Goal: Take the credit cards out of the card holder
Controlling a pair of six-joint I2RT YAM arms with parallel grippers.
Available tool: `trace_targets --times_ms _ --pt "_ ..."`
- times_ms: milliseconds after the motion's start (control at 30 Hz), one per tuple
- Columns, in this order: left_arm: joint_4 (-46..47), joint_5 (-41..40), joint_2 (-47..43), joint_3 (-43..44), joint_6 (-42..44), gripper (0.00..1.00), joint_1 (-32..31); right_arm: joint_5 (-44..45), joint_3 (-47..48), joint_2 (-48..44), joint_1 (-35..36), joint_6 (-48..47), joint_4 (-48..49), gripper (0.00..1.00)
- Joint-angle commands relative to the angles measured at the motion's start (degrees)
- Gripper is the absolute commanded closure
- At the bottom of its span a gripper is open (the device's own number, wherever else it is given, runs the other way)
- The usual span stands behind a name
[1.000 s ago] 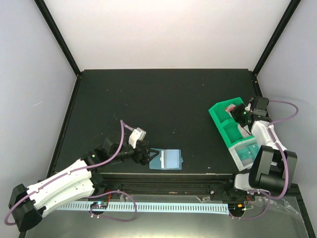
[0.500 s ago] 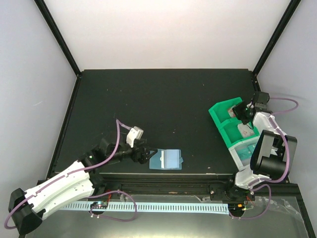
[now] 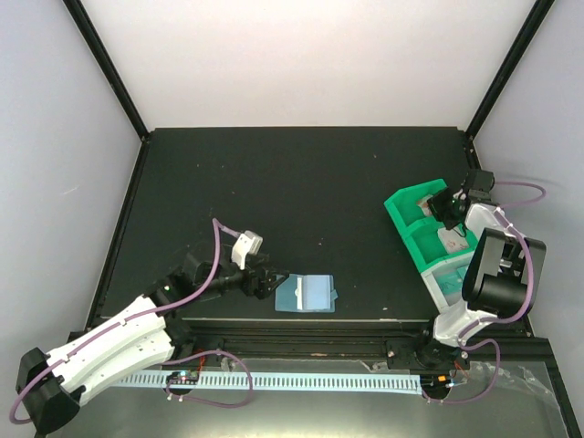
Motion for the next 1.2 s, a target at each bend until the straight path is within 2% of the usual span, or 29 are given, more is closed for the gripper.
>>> trace_targets --times_ms 0,567,867,1167 --pt "1.9 1.2 0.3 0.6 0.7 0.01 1.0 -3.8 1.6 1.9 -1.0 0.6 3.6 0.99" --pt "3.2 2.3 0.4 -0.3 0.0 0.01 1.8 -3.8 0.3 -1.5 -4.6 0.4 3.9 0.99" --pt "2.8 2.1 0.6 -0.3 -0.1 0.01 2.0 -1.7 0.6 0.8 -4.8 1.2 3.8 0.99" --pt "1.8 1.8 0.4 0.1 0.2 0.01 2.3 0.8 2.8 2.0 -4.8 0.6 -0.5 0.93"
